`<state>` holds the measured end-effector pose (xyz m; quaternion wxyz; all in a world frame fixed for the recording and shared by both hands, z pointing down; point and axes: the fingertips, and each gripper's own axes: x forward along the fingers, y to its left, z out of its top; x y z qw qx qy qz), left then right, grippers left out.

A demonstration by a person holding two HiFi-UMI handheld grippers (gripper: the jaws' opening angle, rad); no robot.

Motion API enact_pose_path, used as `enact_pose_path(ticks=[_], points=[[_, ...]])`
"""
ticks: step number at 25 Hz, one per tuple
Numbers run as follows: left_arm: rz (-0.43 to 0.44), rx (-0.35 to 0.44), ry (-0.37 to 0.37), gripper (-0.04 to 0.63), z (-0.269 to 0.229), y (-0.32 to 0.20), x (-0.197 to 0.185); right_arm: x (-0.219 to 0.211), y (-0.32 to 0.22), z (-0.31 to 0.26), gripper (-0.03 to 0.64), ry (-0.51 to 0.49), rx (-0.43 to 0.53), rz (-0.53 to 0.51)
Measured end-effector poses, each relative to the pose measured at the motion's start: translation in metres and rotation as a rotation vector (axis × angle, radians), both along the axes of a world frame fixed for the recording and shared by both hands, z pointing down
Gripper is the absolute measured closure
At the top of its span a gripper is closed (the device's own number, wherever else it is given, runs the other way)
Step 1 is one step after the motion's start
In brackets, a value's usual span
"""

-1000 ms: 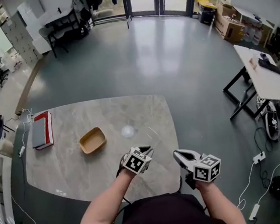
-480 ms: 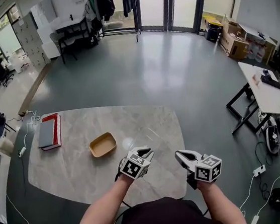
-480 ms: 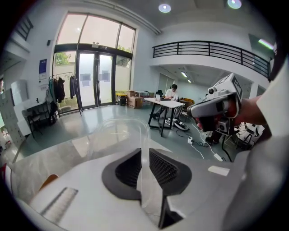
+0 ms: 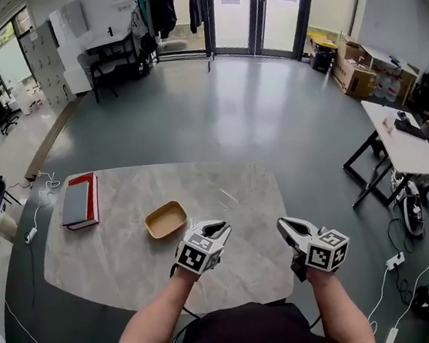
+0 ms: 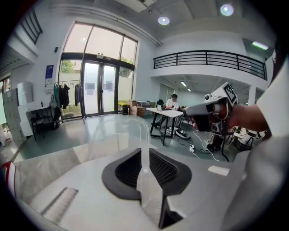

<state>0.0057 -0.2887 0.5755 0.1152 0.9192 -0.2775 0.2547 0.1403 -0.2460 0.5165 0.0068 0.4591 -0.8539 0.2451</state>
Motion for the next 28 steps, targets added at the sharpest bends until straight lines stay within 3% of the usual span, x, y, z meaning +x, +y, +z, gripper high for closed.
enact_pose_path(ticks=[10,20,28], points=[[-0.110,0.120,0.106,0.538,-0.062,-0.008,-0.017,-0.007,0.000,-0.040,0.603,0.027,0.061,-0.055],[-0.239,0.167,0.213,0.539,-0.104,0.015,-0.025,-0.005,0.028,-0.059,0.603,0.000,0.112,-0.122],[-0.307,0.203,0.201,0.538,-0.121,0.040,-0.027,0.006,0.044,-0.060,0.603,-0.037,0.132,-0.156]])
